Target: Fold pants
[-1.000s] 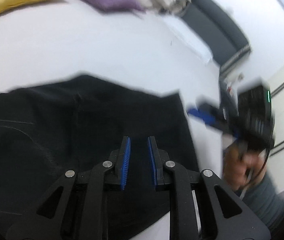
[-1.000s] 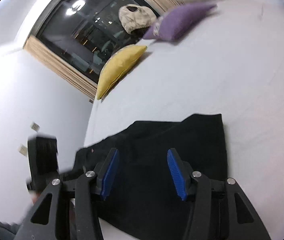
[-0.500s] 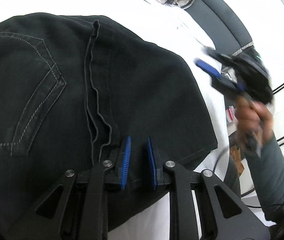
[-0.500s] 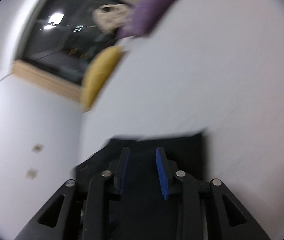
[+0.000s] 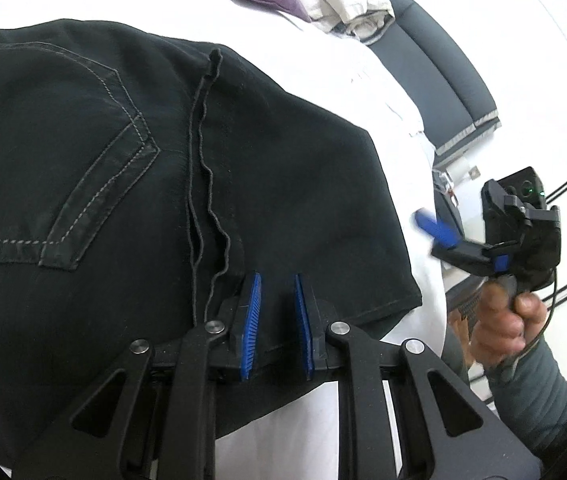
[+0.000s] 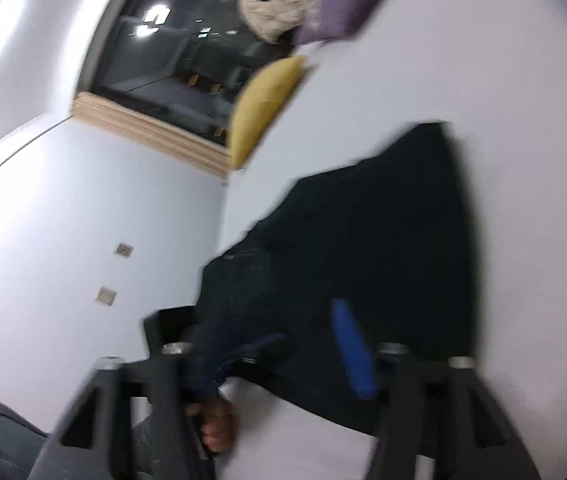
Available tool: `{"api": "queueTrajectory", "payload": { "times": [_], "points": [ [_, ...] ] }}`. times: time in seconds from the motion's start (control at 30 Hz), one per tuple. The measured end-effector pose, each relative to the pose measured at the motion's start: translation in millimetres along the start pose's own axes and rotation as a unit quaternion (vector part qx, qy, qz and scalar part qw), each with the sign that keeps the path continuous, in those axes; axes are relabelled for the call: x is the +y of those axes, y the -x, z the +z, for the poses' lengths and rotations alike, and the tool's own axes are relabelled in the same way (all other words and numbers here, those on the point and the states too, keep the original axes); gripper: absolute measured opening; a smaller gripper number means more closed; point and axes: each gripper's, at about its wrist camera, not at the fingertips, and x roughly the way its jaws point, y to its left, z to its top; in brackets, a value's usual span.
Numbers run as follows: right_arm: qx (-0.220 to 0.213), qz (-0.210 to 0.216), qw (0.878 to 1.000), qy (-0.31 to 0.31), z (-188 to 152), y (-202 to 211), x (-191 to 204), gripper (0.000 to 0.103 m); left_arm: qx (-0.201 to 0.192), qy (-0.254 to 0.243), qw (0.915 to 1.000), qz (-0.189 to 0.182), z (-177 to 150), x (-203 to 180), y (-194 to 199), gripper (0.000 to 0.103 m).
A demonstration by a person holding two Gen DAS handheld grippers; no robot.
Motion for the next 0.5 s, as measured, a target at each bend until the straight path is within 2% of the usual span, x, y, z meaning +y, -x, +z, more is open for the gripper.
{"api": "queueTrajectory", "payload": {
  "times": [0.03,0.07,0.1,0.13,0.17,0.2,0.23,0.3,0.33,0.37,0.43,0.5],
  "points": [
    [0.012,-0.027,1.0,-0.009,-2.8,-15.5,-8.1,0.095,-0.006,0.003,1.0,0.005,-1.6,0.3,4.3,0.017],
    [0.033,-0.064,0.997,-0.019,-2.1,-35.5,-22.3,0.096,-0.016,0.005,0.9998,0.01,-2.8,-1.1,13.2,0.017],
    [0.04,-0.094,0.995,-0.016,-2.6,-43.0,-26.9,0.089,-0.03,0.007,0.9993,0.021,-2.8,-4.7,27.9,0.017],
    [0.028,-0.111,0.993,-0.004,-2.8,-41.8,-19.1,0.083,-0.046,0.007,0.9984,0.032,-7.8,-7.5,49.7,0.017],
    [0.027,-0.113,0.993,-0.005,-3.4,-39.0,-8.7,0.085,-0.069,0.008,0.9968,0.04,-11.6,-6.0,70.4,0.017],
    [0.031,-0.097,0.995,-0.009,-1.6,-39.2,-1.5,0.085,-0.097,0.019,0.9942,0.043,-16.6,-0.2,94.9,0.017],
    [0.033,-0.068,0.997,-0.013,-1.2,-38.5,5.7,0.085,-0.118,0.032,0.9914,0.045,-20.5,7.2,116.1,0.022],
    [0.03,-0.036,0.999,0.005,5.1,-43.3,27.1,0.085,-0.165,0.071,0.9818,0.063,-33.5,29.0,154.8,0.054],
    [0.032,-0.025,0.999,0.015,8.5,-50.5,37.8,0.085,-0.195,0.102,0.9726,0.075,-42.3,44.7,177.6,0.078],
    [0.034,-0.015,0.999,0.014,11.4,-55.3,41.1,0.085,-0.23,0.135,0.9604,0.081,-52.8,61.2,201.2,0.08],
    [0.044,0.006,0.999,0.003,17.5,-75.7,46.8,0.085,-0.262,0.176,0.9446,0.09,-66.7,87.1,230.2,0.083],
    [0.054,0.021,0.998,-0.001,17.0,-86.4,44.8,0.085,-0.264,0.205,0.9374,0.098,-75.5,110.2,242.4,0.083]
  ]
}}
